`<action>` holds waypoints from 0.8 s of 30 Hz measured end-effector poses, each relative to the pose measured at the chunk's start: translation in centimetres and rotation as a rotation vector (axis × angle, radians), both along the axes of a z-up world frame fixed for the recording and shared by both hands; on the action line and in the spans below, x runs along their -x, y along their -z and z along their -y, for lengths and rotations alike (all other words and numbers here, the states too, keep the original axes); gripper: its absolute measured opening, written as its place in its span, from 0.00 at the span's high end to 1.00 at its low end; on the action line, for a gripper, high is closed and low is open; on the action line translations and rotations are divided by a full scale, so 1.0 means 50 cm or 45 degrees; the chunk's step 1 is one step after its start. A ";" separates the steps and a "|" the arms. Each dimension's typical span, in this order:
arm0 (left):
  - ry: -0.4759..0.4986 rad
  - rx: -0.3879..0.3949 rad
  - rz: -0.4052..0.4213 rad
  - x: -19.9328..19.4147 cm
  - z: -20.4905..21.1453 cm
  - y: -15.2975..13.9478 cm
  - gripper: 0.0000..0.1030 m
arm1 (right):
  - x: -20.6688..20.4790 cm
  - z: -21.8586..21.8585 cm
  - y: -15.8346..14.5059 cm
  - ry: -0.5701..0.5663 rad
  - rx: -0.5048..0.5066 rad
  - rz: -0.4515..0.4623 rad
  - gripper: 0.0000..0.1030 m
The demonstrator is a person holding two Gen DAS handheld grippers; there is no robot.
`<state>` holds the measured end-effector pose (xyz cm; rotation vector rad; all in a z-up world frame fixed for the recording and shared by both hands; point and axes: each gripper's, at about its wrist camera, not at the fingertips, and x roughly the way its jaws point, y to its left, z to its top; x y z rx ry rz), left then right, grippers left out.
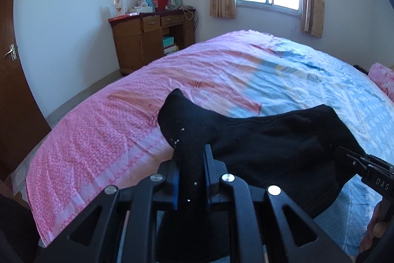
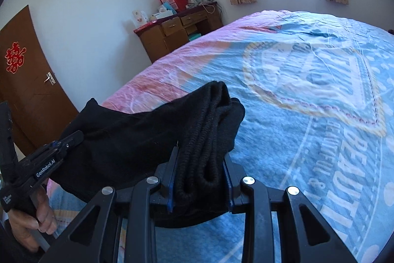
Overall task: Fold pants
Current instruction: 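Lower the folded pants onto the bed and open both tools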
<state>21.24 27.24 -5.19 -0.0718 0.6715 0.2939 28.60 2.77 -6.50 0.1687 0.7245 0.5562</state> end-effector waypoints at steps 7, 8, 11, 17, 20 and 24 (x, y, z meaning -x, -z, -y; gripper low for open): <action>-0.018 -0.010 -0.071 -0.018 0.006 0.014 0.85 | -0.015 0.004 0.024 0.020 -0.021 -0.042 0.69; -0.020 -0.012 -0.084 -0.020 0.006 0.016 0.85 | -0.016 0.003 0.024 0.025 -0.017 -0.045 0.69; -0.023 -0.063 -0.142 -0.030 0.015 0.024 0.85 | -0.021 -0.007 0.027 0.042 0.017 -0.058 0.69; -0.041 -0.121 -0.203 -0.035 0.021 0.032 0.75 | -0.030 0.000 0.039 0.054 0.001 -0.098 0.64; -0.112 -0.142 -0.215 -0.029 0.009 0.032 0.44 | -0.040 0.011 0.051 0.095 -0.007 -0.166 0.34; -0.130 -0.046 -0.221 -0.010 -0.027 0.037 0.18 | -0.044 0.031 0.059 0.111 -0.079 -0.213 0.31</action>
